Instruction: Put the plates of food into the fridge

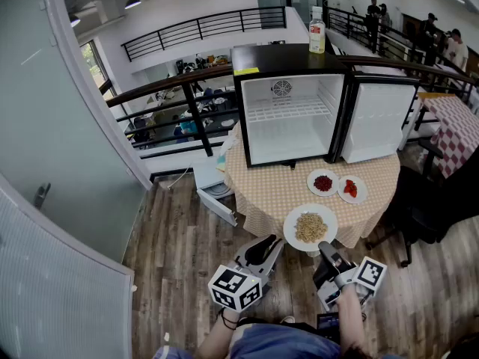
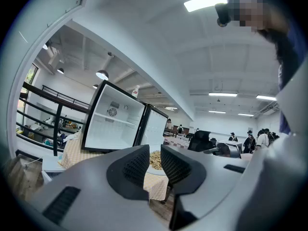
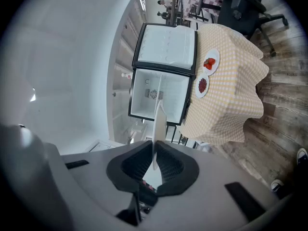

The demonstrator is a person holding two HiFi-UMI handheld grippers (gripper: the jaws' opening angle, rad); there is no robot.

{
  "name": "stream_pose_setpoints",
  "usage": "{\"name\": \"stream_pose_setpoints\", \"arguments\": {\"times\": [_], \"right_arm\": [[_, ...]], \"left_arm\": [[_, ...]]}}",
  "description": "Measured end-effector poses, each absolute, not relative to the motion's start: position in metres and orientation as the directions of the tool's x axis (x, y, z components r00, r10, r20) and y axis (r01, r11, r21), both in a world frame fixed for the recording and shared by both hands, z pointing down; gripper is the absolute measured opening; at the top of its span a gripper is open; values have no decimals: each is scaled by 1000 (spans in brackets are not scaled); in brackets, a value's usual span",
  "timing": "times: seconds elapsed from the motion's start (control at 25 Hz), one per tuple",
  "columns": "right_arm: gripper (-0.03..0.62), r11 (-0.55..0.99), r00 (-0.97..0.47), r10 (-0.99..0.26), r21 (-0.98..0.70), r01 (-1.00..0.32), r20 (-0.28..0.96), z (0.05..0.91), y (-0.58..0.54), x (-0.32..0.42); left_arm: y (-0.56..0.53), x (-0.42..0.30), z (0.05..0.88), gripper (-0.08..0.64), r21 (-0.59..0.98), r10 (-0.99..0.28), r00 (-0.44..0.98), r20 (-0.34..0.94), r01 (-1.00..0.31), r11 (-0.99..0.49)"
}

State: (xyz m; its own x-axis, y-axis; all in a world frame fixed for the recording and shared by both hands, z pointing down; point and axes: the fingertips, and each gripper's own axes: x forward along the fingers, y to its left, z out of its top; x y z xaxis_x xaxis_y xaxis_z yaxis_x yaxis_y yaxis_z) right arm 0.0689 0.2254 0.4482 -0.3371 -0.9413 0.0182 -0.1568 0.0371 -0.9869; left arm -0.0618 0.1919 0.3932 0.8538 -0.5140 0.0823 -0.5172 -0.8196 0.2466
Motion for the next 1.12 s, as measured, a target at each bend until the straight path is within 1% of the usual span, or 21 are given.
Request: {"name": "stream_pose_setpoints", "arguments": {"times": [0.2,0.84,1.12], "right_arm": [[32,45,-340,-940,-982,-184,20,449,224,75],[32,59,-358,-934,-984,-168,5,450,225,83],[32,38,-350,-937,-988,-150,17,459,222,93]], "left_arm": [[192,-59,392,69,239,-512,855,84,-516,-822],[198,-49,391,69,228,-518,851,90,-524,-821],[200,-45,397,69,232,-514,850,116,-526,-818]]}}
